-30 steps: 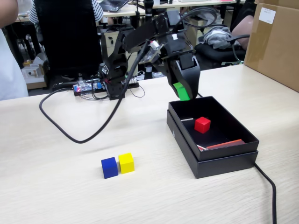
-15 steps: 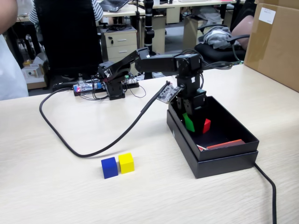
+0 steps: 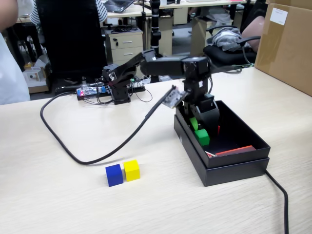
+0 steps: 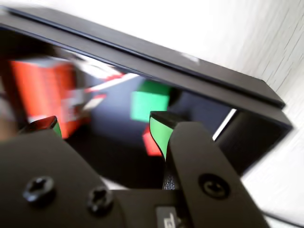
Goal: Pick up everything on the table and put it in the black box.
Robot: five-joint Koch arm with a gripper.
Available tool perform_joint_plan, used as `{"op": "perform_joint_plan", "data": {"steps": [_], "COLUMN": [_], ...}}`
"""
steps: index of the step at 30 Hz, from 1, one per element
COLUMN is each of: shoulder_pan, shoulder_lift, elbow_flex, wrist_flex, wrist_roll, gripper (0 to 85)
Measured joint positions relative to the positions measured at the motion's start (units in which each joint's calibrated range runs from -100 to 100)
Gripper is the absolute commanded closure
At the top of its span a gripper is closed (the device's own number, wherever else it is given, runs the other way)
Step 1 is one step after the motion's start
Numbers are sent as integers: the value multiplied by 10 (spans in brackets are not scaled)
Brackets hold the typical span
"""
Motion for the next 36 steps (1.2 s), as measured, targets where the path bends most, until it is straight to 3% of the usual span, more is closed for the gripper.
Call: {"op": "perform_joint_plan", "data": {"steps": [3,6,12,18,36], "shoulder_pan": [-26,-75,-153,-198,-206], "shoulder_lift": [-102,-154,-148,-23,208], "elbow_flex": [1,1,1,0,56], "wrist_flex": [0,0,0,0,0], "wrist_roll": [-8,-38,-88,-121,-138], "gripper": [458,436,426,412,399]}}
